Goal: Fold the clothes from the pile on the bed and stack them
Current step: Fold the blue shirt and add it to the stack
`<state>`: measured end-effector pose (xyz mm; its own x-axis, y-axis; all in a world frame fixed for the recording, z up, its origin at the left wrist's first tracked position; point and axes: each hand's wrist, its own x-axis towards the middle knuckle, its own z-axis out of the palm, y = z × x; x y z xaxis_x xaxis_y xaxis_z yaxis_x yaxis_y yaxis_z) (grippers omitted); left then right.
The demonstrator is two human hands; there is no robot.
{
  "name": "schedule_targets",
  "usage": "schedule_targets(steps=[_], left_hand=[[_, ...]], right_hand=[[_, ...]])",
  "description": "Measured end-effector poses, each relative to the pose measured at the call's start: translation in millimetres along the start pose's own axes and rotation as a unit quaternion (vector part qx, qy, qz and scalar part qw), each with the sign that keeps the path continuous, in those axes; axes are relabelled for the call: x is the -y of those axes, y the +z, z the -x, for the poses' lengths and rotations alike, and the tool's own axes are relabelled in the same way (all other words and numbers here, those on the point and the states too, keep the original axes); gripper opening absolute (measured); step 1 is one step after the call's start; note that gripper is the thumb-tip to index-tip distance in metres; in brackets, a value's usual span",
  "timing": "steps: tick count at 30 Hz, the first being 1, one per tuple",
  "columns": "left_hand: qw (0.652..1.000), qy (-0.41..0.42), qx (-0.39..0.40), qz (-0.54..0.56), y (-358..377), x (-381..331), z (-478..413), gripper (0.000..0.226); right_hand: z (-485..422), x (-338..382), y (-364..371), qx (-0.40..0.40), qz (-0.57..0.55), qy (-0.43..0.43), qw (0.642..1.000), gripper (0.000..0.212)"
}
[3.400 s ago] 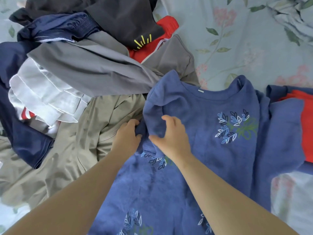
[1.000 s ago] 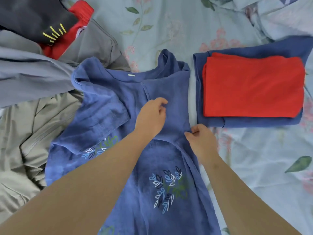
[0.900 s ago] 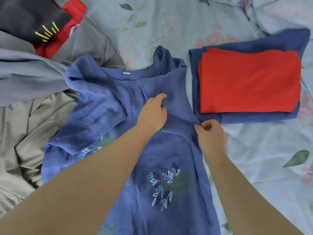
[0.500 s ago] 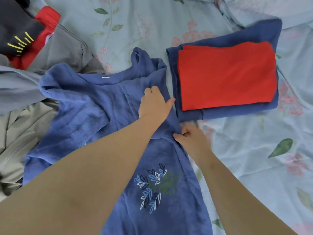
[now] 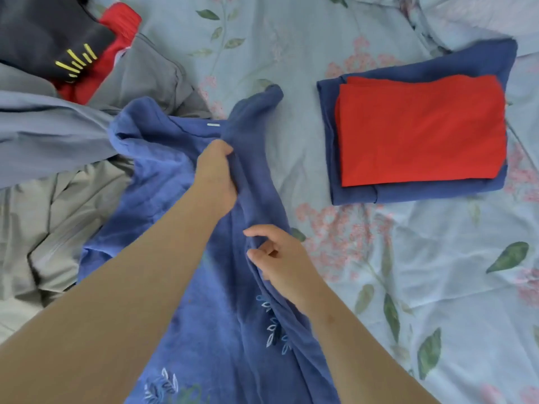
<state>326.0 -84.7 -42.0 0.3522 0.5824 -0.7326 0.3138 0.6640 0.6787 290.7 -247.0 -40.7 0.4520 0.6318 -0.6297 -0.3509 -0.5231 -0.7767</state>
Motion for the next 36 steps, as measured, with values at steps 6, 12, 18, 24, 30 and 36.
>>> schedule_targets(steps=[6, 12, 18, 24, 30, 36], left_hand=[[0.996, 0.037, -0.043, 0.068, -111, -24, -4, 0.030], [0.983, 0.061, -0.091, -0.147, -162, -7, -19, 0.013], [0.942, 0.240, -0.007, -0.236, -144, -28, -5, 0.018], [0.918, 0.333, 0.005, -0.216, -167, -49, -2, 0.057], [0.945, 0.162, -0.022, -0.285, -197, -7, 5, 0.066], [0.884, 0.096, -0.050, -0.454, -203, 31, 26, 0.031]], right_hand=[[-6, 3, 65, -0.004, 0.086, -0.017, 0.996, 0.016], [10, -25, 89, 0.032, 0.349, 0.020, 0.937, 0.043], [18, -25, 100, -0.015, 0.420, 0.007, 0.907, 0.024], [27, -14, 122, 0.019, 0.267, -0.014, 0.963, 0.008], [33, -32, 140, -0.040, 0.267, 0.053, 0.961, 0.012], [63, -51, 143, 0.026, 0.376, 0.079, 0.923, 0.032]])
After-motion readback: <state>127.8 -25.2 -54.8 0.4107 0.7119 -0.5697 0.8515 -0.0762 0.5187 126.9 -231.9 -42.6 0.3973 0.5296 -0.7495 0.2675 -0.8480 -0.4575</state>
